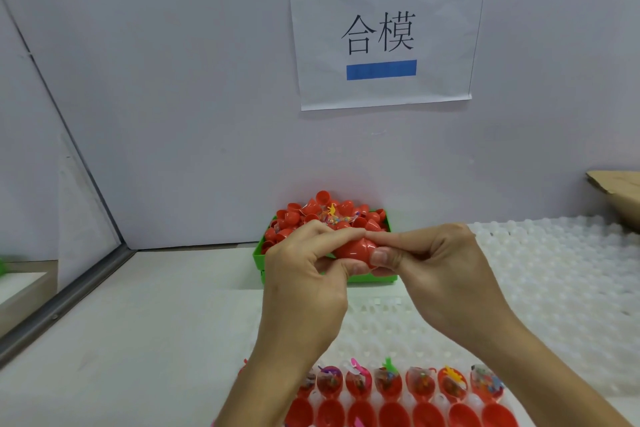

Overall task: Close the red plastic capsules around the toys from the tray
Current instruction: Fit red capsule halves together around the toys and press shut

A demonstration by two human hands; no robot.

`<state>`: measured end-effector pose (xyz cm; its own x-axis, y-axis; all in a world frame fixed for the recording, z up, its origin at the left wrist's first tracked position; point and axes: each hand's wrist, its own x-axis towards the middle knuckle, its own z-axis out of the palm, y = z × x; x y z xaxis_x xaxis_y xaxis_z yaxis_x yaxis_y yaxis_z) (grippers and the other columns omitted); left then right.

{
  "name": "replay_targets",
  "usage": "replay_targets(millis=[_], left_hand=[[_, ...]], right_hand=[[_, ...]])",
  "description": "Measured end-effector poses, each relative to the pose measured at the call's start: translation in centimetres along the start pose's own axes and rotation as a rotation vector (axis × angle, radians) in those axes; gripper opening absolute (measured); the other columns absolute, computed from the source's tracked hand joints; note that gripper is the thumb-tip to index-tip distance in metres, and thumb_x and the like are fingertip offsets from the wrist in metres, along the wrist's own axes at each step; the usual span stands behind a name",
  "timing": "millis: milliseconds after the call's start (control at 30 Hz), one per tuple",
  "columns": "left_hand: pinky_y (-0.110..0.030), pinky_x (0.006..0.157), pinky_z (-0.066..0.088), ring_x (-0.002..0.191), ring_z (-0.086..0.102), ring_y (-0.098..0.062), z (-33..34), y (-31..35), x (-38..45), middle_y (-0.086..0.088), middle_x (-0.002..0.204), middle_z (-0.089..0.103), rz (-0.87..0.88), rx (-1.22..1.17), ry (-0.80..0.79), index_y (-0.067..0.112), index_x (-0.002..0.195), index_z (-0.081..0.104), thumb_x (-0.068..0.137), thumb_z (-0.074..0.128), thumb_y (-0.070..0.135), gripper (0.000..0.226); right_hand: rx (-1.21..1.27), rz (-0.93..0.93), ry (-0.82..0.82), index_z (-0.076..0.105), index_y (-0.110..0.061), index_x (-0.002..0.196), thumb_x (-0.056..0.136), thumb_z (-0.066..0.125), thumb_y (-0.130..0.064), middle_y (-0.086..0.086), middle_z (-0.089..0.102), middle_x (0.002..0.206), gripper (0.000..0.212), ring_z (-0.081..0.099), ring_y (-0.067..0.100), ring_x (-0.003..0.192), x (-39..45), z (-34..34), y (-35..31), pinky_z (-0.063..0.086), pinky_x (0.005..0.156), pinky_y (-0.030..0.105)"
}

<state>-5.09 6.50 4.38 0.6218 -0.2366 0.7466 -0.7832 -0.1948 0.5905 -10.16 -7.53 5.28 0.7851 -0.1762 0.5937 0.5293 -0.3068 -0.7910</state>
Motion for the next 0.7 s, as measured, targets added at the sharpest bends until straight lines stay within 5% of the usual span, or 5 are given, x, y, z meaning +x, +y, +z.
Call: replay_targets(millis=[267, 400, 700], left_hand=[[-0.02, 0.071, 0.057, 0.086, 0.067, -0.017, -0.17, 0.54, 0.19, 0.008, 0.084, 0.064, -0.03, -0.09, 0.006, 0.026, 0.102, 0.078, 0.073, 0.074, 0.002, 0.037], [-0.015, 0.072, 0.056, 0.086, 0.066, -0.012, -0.15, 0.36, 0.17, 0.009, 0.084, 0.063, -0.032, -0.099, -0.018, 0.023, 0.105, 0.077, 0.074, 0.076, -0.009, 0.045], [-0.014, 0.07, 0.055, 0.083, 0.067, -0.015, 0.09, 0.47, 0.12, 0.008, 0.084, 0.063, -0.017, -0.101, 0.004, 0.032, 0.108, 0.072, 0.075, 0.074, -0.008, 0.052]], right_hand=[[0.208, 0.087, 0.076, 0.078, -0.014, 0.088, 0.077, 0.071, -0.006, 0.0, 0.078, 0.08, 0.015, 0.076, 0.016, 0.075, 0.2, -0.2, 0.31, 0.059, 0.064, 0.02], [0.269, 0.137, 0.103, 0.079, -0.012, 0.087, 0.069, 0.068, -0.02, 0.005, 0.078, 0.079, 0.022, 0.076, 0.019, 0.074, 0.13, -0.25, 0.23, 0.059, 0.062, 0.021], [0.156, 0.055, 0.047, 0.077, -0.014, 0.09, 0.08, 0.07, 0.003, -0.004, 0.077, 0.08, 0.021, 0.075, 0.011, 0.074, 0.27, -0.42, 0.02, 0.058, 0.064, 0.017]])
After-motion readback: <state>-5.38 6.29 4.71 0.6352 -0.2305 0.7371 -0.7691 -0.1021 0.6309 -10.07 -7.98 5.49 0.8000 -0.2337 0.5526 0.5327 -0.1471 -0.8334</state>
